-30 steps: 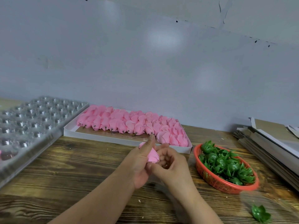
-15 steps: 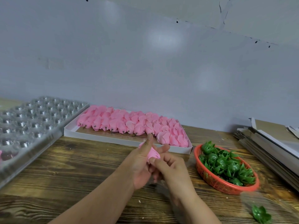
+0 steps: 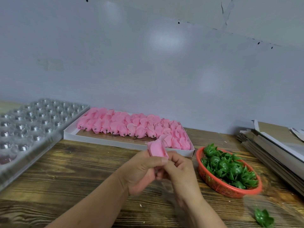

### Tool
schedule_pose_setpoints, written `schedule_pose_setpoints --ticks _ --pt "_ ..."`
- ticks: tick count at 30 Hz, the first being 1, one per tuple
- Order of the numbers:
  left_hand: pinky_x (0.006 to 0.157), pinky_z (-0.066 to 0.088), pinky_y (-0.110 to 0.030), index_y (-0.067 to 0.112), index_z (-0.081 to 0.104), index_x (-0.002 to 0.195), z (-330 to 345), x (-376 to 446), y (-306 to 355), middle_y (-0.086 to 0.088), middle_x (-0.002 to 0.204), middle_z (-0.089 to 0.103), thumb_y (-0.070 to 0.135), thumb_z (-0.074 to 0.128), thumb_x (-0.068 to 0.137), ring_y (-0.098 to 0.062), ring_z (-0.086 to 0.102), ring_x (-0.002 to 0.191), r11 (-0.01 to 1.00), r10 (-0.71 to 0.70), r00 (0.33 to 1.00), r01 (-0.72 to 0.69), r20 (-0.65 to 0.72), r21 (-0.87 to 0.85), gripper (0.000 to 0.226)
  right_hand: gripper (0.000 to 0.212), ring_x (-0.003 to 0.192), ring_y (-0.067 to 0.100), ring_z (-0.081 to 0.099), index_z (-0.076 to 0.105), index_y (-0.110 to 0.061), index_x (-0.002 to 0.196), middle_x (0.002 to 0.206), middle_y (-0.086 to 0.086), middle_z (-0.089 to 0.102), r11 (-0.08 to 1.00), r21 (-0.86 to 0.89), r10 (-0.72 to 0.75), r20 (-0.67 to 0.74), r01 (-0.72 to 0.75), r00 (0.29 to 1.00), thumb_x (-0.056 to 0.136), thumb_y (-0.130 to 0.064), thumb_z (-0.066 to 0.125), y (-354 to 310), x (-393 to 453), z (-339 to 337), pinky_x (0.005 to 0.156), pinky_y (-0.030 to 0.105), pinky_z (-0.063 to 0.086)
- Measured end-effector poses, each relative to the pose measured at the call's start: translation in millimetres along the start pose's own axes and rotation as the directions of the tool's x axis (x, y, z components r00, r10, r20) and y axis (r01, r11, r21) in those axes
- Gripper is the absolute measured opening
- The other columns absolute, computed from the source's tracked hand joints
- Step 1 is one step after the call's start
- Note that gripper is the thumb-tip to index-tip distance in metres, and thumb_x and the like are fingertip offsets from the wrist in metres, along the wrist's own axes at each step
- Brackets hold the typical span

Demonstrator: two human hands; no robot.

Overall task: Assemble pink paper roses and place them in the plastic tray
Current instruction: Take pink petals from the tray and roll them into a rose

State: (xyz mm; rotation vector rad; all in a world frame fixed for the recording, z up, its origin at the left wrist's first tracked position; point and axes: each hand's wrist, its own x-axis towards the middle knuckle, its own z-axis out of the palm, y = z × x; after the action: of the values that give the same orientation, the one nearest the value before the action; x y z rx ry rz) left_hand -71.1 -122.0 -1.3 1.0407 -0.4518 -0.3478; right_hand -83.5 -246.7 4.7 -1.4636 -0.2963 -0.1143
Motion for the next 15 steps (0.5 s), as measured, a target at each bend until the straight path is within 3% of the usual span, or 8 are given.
schedule_pose_setpoints --ticks 3,6,8,11,12,14,15 --pt "0.056 0.033 -0.028 0.011 0.062 0.080 5.0 2.3 -2.1 -0.008 0.075 0.053 0.010 0.067 0.068 -0.015 0.046 0.066 1.000 0.005 0.993 -0.005 -0.118 0.004 0.013 0.014 0.044 0.011 0.047 0.063 0.001 0.070 0.052 0.012 0.052 0.999 -0.025 -0.021 0.014 0.021 1.000 0.082 0.008 0.061 0.9 -0.1 0.7 0.045 0.018 0.042" --pt "0.053 0.033 -0.027 0.010 0.069 0.085 8.5 5.3 -5.3 -0.009 0.076 0.055 0.013 0.067 0.068 -0.016 0.049 0.067 1.000 -0.002 0.974 0.002 -0.226 0.000 0.017 0.016 0.046 0.011 0.047 0.062 -0.001 0.067 0.055 0.013 0.052 0.999 -0.031 -0.040 0.015 0.040 0.999 0.080 0.010 0.062 2.3 0.3 3.3 0.045 0.018 0.041" --pt "0.048 0.032 -0.023 0.016 0.077 0.084 8.5 3.4 -2.9 -0.008 0.076 0.054 0.021 0.075 0.075 -0.013 0.045 0.062 1.000 -0.016 0.979 0.019 -0.203 0.014 0.010 0.014 0.043 0.012 0.047 0.062 -0.004 0.061 0.052 0.011 0.055 1.000 0.013 0.000 0.043 -0.001 0.999 0.074 0.000 0.066 1.6 0.4 5.6 0.044 0.019 0.041" --pt "0.045 0.027 -0.021 0.015 0.077 0.101 3.3 -2.6 1.7 -0.001 0.057 0.044 0.038 0.076 0.074 -0.008 0.037 0.048 0.996 -0.081 0.988 0.084 -0.132 0.020 0.036 0.013 0.043 0.015 0.045 0.063 -0.007 0.057 0.049 0.008 0.054 0.972 0.154 0.156 0.136 -0.177 0.978 0.068 -0.003 0.070 1.4 1.1 6.9 0.041 0.020 0.042" --pt "0.044 0.027 -0.020 0.016 0.077 0.101 3.1 -3.7 2.9 -0.001 0.060 0.046 0.042 0.077 0.072 -0.006 0.037 0.046 0.996 -0.084 0.990 0.087 -0.109 0.020 0.039 0.010 0.043 0.014 0.046 0.063 -0.007 0.058 0.050 0.008 0.054 0.954 0.202 0.191 0.159 -0.221 0.969 0.067 -0.008 0.069 2.0 1.4 6.3 0.041 0.021 0.043" --pt "0.043 0.029 -0.020 0.021 0.078 0.093 4.9 -4.6 4.1 -0.006 0.086 0.049 0.048 0.072 0.074 -0.005 0.038 0.044 0.997 -0.073 0.994 0.075 -0.076 0.015 0.034 0.009 0.043 0.012 0.047 0.063 -0.007 0.060 0.050 0.007 0.053 0.927 0.267 0.221 0.183 -0.264 0.958 0.066 -0.014 0.065 3.3 1.5 5.2 0.040 0.022 0.045" --pt "0.042 0.029 -0.020 0.021 0.078 0.092 5.3 -3.7 3.5 -0.006 0.086 0.050 0.050 0.067 0.073 -0.006 0.038 0.044 0.997 -0.078 0.993 0.078 -0.084 0.004 0.037 0.009 0.042 0.011 0.047 0.063 -0.007 0.061 0.051 0.007 0.053 0.922 0.278 0.226 0.185 -0.272 0.956 0.065 -0.015 0.065 3.7 1.4 4.9 0.040 0.023 0.045"
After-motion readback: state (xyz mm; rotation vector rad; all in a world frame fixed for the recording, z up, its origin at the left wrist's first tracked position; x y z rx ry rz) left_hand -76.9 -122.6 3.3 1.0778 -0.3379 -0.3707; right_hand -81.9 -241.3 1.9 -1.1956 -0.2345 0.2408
